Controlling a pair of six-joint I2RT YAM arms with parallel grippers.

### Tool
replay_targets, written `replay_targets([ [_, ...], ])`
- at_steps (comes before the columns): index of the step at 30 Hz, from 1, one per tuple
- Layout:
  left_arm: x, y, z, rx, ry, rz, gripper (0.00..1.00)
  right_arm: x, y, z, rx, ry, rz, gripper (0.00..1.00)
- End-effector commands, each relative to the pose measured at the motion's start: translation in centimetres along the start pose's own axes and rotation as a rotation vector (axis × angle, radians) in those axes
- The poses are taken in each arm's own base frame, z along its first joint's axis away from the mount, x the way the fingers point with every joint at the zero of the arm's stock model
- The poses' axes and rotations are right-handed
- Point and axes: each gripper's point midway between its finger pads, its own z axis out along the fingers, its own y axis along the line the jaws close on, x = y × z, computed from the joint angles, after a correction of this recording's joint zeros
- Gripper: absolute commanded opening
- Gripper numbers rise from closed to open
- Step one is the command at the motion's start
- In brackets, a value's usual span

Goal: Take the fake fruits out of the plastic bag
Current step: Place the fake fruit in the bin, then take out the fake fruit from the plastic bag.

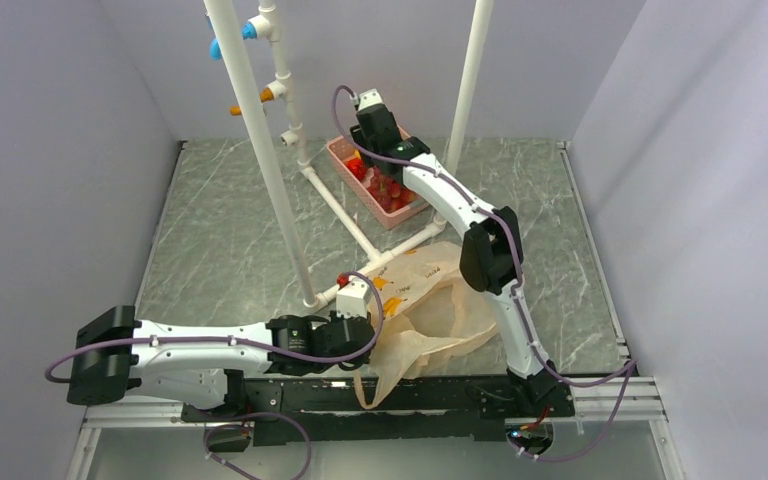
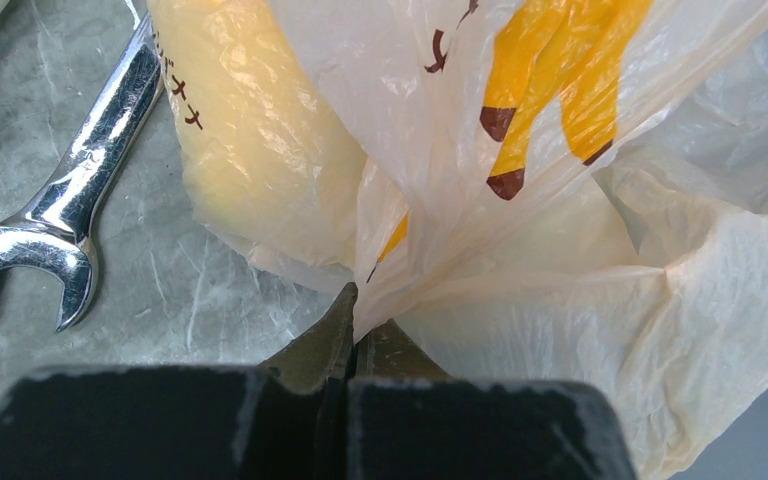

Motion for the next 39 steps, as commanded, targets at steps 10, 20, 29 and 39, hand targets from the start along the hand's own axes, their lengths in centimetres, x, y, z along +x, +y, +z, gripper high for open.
replay_targets([
  [10, -0.6, -0.6, -0.5, 0.023, -0.02, -0.029, 0.0, -3.1, -0.4, -11.6, -0.178, -0.001, 0.182, 0.68],
  [20, -1.4, -0.1, -1.3, 0.017, -0.049, -0.042, 0.0, 1.1, 0.7, -28.5, -0.492, -0.094, 0.265, 0.68],
  [29, -3.8, -0.7, -2.7, -0.007, -0.092, 0.002, 0.0, 7.7, 2.8, -40.8, -0.968, -0.159, 0.198, 0.62],
  [39, -8.3, -3.5, -5.2, 0.034, -0.18, 0.052, 0.0, 16.5, 4.2, -38.9, -0.98, 0.025, 0.285, 0.32],
])
